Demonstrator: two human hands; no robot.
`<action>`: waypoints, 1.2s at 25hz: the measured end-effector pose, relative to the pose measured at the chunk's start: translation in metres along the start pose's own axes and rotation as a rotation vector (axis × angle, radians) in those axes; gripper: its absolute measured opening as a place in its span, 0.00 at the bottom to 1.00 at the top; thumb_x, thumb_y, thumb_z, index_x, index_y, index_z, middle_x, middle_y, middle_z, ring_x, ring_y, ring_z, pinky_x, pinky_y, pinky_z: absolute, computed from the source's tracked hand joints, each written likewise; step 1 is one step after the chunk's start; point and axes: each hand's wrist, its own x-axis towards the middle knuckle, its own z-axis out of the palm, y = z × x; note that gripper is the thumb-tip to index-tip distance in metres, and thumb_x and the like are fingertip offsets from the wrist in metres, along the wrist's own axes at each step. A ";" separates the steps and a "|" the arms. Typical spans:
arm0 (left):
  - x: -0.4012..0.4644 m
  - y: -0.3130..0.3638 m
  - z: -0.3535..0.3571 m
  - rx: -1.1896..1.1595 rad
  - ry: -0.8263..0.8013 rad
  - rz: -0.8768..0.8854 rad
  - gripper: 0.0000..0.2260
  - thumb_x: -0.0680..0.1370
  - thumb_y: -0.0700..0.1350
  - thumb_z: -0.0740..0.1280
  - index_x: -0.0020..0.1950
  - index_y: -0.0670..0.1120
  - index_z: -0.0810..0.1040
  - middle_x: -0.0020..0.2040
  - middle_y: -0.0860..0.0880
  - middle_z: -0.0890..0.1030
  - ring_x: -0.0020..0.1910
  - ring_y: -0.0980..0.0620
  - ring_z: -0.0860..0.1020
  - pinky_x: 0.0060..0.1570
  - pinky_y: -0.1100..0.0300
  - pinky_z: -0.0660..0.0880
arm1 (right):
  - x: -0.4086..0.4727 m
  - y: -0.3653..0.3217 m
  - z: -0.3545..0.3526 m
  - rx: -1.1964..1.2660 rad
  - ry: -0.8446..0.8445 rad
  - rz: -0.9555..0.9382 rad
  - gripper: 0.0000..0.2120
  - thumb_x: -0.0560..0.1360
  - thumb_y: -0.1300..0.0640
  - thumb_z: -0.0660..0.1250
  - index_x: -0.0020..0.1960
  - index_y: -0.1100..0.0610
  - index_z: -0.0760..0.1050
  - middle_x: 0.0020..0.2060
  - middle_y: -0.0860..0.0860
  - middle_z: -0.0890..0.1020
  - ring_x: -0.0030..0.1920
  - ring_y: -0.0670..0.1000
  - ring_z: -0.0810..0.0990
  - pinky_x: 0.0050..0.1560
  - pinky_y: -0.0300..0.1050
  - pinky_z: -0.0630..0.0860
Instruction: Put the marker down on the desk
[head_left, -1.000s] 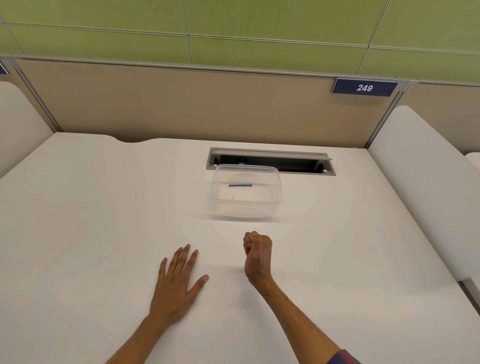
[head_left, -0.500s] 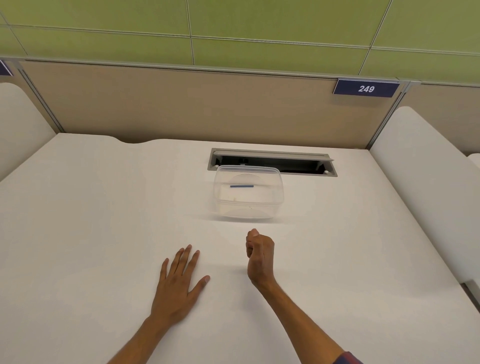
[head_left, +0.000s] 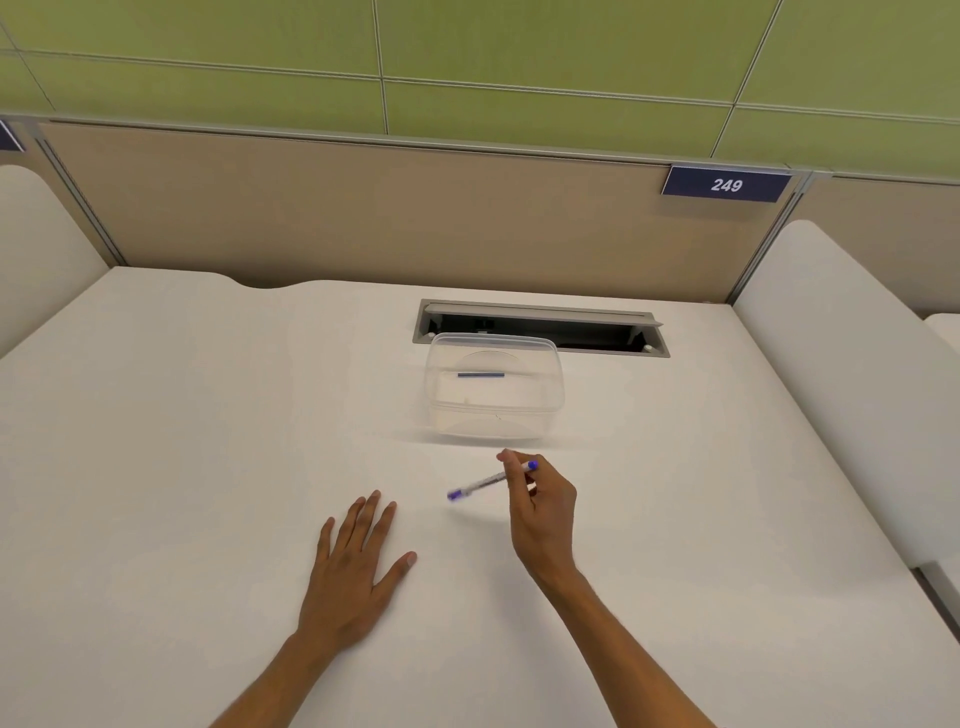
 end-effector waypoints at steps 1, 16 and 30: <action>0.000 0.000 0.000 -0.002 0.000 0.000 0.31 0.77 0.67 0.45 0.77 0.54 0.54 0.78 0.55 0.50 0.76 0.58 0.47 0.74 0.53 0.41 | -0.003 0.003 -0.002 -0.030 0.001 0.001 0.08 0.79 0.51 0.67 0.43 0.49 0.81 0.35 0.39 0.82 0.32 0.44 0.74 0.30 0.34 0.66; 0.000 0.000 0.001 -0.012 0.001 0.003 0.31 0.77 0.67 0.47 0.77 0.55 0.54 0.78 0.55 0.51 0.76 0.59 0.46 0.74 0.53 0.40 | -0.042 0.027 -0.010 -0.707 -0.182 0.233 0.11 0.75 0.44 0.64 0.49 0.48 0.82 0.41 0.45 0.86 0.42 0.48 0.83 0.44 0.43 0.76; 0.000 0.001 -0.001 -0.012 0.000 0.000 0.32 0.76 0.67 0.45 0.77 0.54 0.54 0.78 0.54 0.52 0.76 0.58 0.47 0.74 0.52 0.41 | -0.046 0.033 0.002 -0.933 -0.292 0.138 0.20 0.74 0.39 0.59 0.41 0.54 0.78 0.33 0.49 0.84 0.32 0.51 0.77 0.36 0.44 0.71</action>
